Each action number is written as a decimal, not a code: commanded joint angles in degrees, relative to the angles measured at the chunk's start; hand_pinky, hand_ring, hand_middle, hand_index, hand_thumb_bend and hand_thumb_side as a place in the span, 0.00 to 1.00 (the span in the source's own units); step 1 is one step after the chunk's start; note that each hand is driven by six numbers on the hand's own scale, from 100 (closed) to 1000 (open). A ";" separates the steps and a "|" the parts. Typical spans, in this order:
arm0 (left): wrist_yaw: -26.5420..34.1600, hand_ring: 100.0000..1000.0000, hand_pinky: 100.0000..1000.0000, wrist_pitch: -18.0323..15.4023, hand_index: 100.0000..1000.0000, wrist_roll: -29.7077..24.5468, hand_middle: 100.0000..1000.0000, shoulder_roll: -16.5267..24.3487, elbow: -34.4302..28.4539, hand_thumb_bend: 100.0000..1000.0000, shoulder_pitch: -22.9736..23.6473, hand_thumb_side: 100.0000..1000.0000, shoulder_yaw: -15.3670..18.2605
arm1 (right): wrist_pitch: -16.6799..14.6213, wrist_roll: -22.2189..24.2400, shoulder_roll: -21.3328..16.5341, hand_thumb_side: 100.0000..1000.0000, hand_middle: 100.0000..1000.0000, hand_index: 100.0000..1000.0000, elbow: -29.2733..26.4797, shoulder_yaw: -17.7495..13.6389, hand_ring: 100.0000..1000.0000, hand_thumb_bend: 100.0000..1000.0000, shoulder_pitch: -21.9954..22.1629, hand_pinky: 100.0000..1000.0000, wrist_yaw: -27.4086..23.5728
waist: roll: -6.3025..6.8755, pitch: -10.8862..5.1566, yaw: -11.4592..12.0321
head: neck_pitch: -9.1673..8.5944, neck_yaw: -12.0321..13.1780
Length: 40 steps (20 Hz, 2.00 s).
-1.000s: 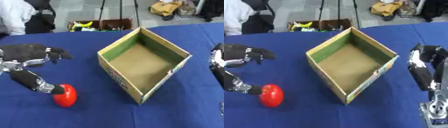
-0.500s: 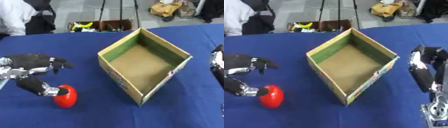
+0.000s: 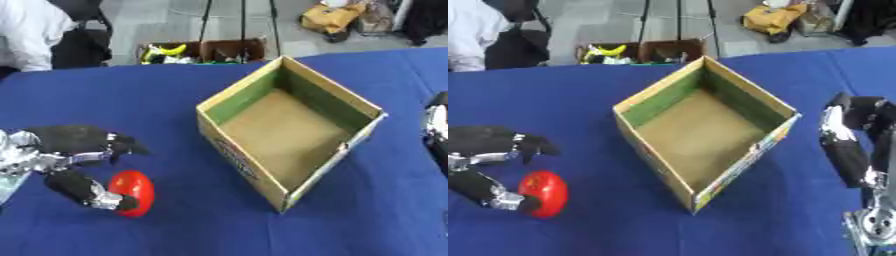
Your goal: Pick up objects on the table and place them in the box.
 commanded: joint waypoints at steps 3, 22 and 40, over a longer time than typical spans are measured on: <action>-1.14 0.57 0.22 -8.63 1.00 -6.92 0.87 0.85 1.33 0.63 -0.62 1.00 -0.44 | -0.26 -0.06 -1.04 0.34 0.30 0.51 -1.19 0.06 0.41 0.00 -0.60 0.52 -0.05 | -0.11 -0.92 -0.16 | -0.88 0.45; -1.21 0.50 0.10 -9.23 0.96 -6.92 0.81 -0.19 6.24 0.61 -0.14 0.94 -1.93 | -0.59 -0.88 -0.90 0.33 0.30 0.50 -1.19 -0.22 0.41 0.00 -0.69 0.52 -0.13 | -0.05 -0.48 -0.58 | -1.53 0.95; -3.48 0.48 0.07 -7.88 0.78 -6.92 0.69 0.20 4.53 0.53 0.06 0.56 -0.63 | -0.81 -1.82 -0.80 0.31 0.30 0.50 -1.19 -0.41 0.40 0.00 -0.68 0.51 -0.32 | 0.07 -0.38 -0.66 | -1.66 0.66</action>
